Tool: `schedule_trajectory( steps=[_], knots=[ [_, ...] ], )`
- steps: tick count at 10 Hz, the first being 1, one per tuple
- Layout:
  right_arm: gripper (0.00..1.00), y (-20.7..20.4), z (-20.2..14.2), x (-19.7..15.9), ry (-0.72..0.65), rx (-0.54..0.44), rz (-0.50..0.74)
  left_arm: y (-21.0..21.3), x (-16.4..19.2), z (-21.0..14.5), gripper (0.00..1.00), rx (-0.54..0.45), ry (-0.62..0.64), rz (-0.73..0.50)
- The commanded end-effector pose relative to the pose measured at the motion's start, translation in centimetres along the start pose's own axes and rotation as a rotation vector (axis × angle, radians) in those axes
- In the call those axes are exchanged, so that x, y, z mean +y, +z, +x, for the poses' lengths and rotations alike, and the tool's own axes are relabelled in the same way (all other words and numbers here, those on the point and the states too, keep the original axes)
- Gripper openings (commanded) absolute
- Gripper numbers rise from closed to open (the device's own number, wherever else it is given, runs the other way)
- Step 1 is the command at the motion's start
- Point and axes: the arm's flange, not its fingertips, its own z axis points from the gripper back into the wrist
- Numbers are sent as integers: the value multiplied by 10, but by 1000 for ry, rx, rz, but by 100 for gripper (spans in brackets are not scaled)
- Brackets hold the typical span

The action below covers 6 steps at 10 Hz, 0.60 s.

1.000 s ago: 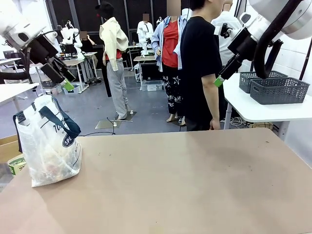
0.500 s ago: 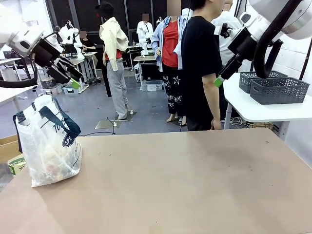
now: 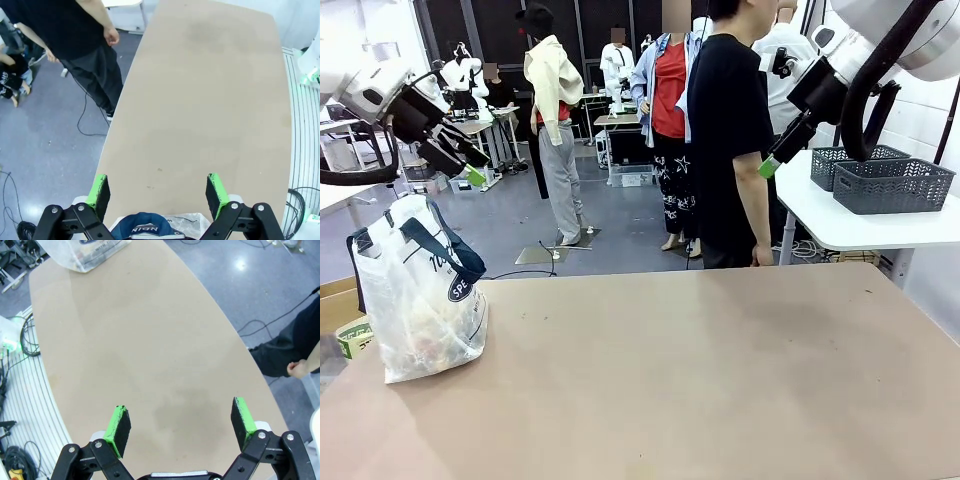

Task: Transfer purchased items from the store into the shopping bag.
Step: Move the Reusable shopping bag to the right side of the table.

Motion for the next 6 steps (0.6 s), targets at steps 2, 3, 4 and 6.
schedule_trajectory(
  steps=[2, 3, 4, 6],
  knots=[
    [100, 2, 1, 2, -5, 17, 6, 1, 0, 2, 100, 0, -25, 2],
    [100, 2, 1, 2, -5, 17, 6, 1, 0, 2, 100, 0, -25, 2],
    [100, 2, 1, 2, -5, 17, 6, 1, 0, 2, 100, 0, -25, 2],
    [100, 2, 1, 2, -5, 17, 6, 1, 0, 2, 100, 0, -25, 2]
  ],
)
